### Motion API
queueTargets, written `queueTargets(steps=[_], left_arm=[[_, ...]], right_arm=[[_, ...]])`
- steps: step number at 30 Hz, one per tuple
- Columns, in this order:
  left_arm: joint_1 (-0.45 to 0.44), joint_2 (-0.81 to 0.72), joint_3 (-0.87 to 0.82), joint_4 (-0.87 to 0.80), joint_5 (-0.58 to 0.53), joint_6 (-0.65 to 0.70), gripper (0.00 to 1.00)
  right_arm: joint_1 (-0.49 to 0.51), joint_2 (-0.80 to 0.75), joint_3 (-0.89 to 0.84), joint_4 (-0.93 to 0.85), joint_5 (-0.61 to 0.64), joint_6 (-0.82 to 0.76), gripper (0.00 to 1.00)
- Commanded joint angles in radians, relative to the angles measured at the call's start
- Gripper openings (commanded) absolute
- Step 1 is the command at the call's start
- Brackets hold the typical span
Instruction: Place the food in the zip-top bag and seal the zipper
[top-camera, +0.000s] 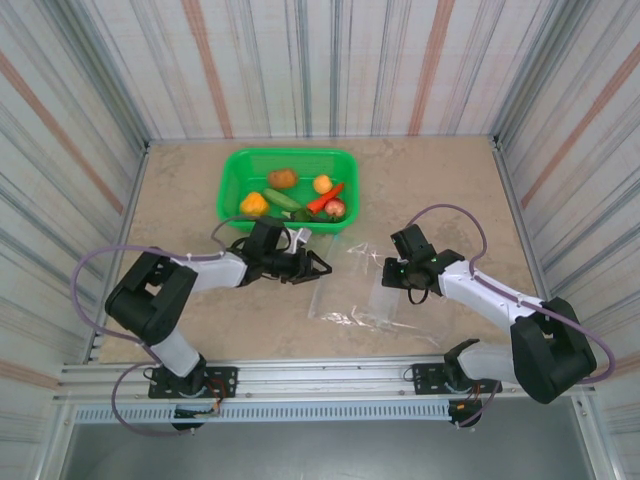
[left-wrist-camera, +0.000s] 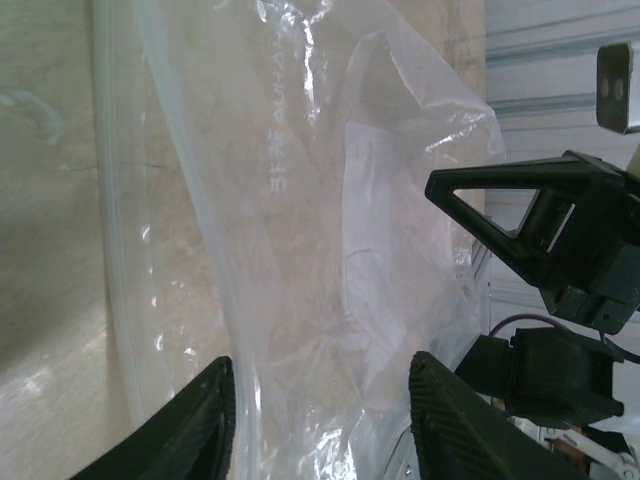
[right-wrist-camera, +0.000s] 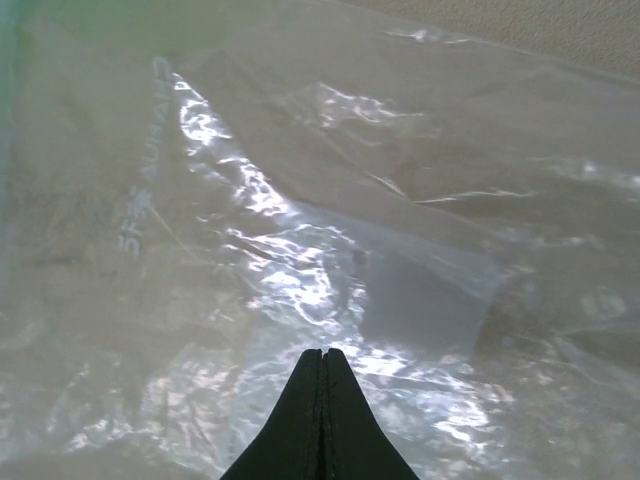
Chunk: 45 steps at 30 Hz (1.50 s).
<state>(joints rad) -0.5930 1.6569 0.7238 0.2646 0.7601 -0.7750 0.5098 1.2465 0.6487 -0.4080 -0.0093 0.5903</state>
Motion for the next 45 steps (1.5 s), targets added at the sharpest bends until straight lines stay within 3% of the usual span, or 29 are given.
queueTargets(steps=[1, 5, 19, 23, 30, 35, 40, 45], left_arm=[[-0.018, 0.019, 0.049, -0.028, 0.017, 0.021, 0.42], [-0.025, 0.068, 0.065, -0.001, 0.027, 0.005, 0.33], [-0.04, 0.314, 0.107, 0.278, 0.137, -0.187, 0.34], [-0.059, 0.305, 0.137, 0.209, 0.123, -0.141, 0.33], [-0.073, 0.208, 0.149, 0.038, 0.026, -0.016, 0.06], [-0.095, 0.081, 0.156, -0.122, -0.085, 0.099, 0.0], [-0.119, -0.055, 0.149, -0.255, -0.23, 0.188, 0.0], [-0.132, -0.189, 0.172, -0.364, -0.39, 0.272, 0.0]], right_arm=[[-0.004, 0.008, -0.006, -0.002, -0.026, -0.004, 0.0], [-0.004, 0.02, -0.006, 0.012, -0.037, 0.002, 0.0], [0.005, 0.195, 0.02, 0.024, 0.007, -0.001, 0.0], [0.007, 0.238, 0.035, 0.014, 0.005, -0.001, 0.0], [0.016, 0.198, 0.038, 0.011, 0.016, -0.001, 0.0], [0.016, 0.08, 0.099, -0.068, 0.058, -0.004, 0.01], [0.016, -0.005, 0.213, -0.174, 0.065, -0.022, 0.19], [0.02, -0.009, 0.36, -0.241, -0.033, 0.012, 0.43]])
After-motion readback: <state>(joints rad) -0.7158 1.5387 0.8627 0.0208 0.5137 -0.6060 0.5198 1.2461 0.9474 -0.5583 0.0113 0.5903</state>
